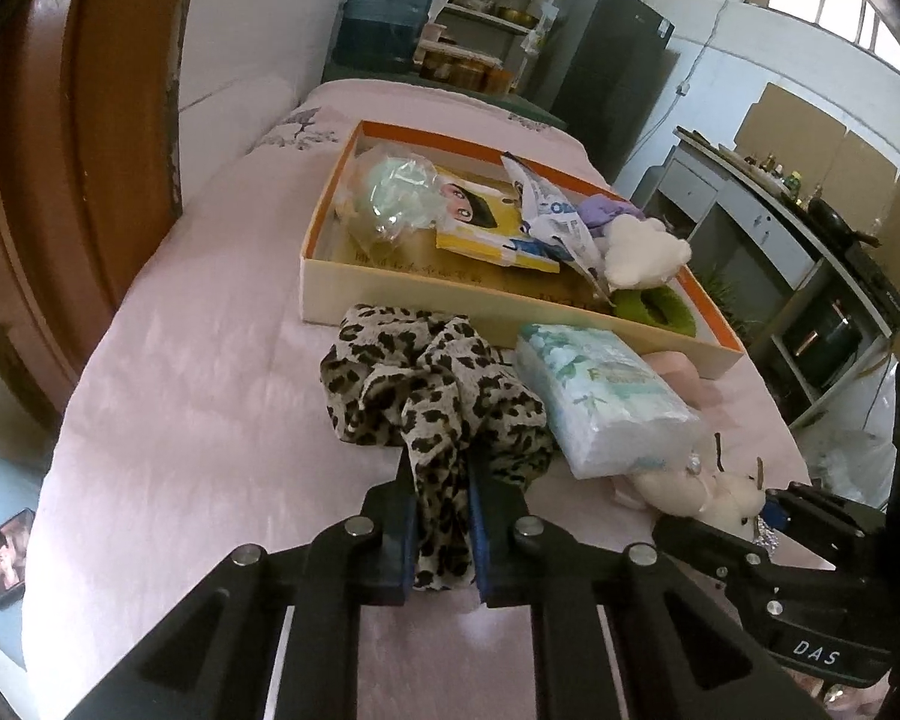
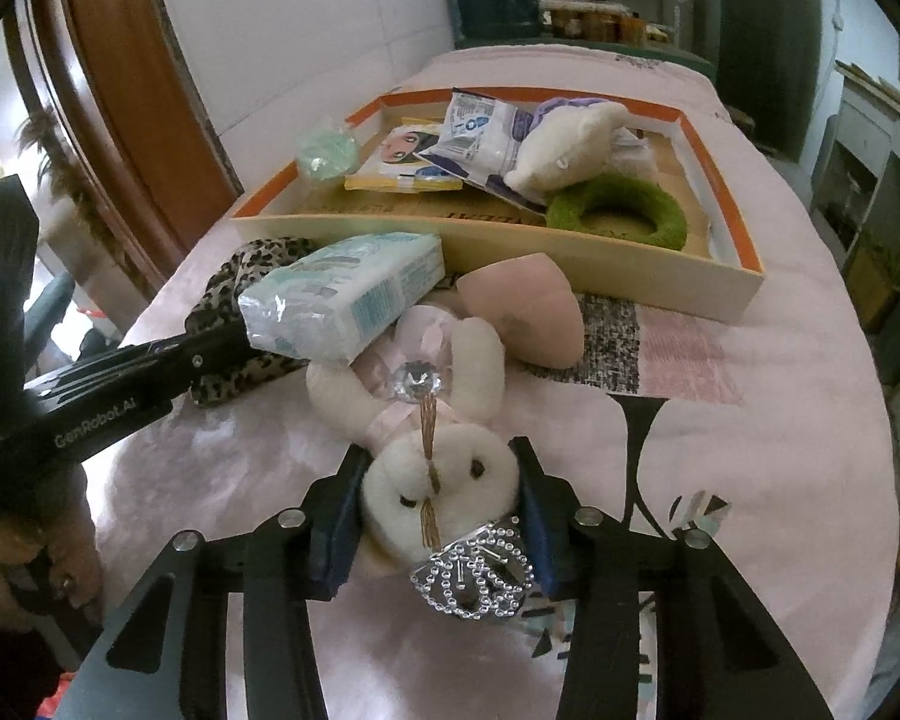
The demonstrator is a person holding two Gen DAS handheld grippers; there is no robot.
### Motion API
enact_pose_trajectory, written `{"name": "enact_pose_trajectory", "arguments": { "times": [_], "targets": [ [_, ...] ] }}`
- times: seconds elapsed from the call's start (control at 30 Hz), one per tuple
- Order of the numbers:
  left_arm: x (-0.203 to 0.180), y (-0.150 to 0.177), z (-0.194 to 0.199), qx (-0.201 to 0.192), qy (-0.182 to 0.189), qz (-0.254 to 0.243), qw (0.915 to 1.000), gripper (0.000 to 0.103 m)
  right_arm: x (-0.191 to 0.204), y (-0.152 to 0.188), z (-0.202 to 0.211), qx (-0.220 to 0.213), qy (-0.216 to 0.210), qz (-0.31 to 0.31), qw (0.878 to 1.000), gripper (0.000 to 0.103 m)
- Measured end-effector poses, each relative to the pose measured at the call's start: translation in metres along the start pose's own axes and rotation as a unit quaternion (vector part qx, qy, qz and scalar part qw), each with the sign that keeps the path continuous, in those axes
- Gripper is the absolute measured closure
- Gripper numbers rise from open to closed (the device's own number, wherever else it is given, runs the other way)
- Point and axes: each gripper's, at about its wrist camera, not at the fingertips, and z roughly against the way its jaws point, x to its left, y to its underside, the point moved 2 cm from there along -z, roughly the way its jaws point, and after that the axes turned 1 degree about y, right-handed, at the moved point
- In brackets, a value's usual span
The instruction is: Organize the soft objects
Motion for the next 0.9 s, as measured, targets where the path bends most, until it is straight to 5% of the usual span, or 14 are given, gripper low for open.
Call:
{"name": "enact_pose_trajectory", "arguments": {
  "times": [0.9],
  "targets": [
    [-0.017,0.003,0.059,-0.062,0.004,-0.021,0.9978,0.090,0.006,0.022,0.050,-0.027,0.014,-0.003,1.000,0.058]
  ]
}}
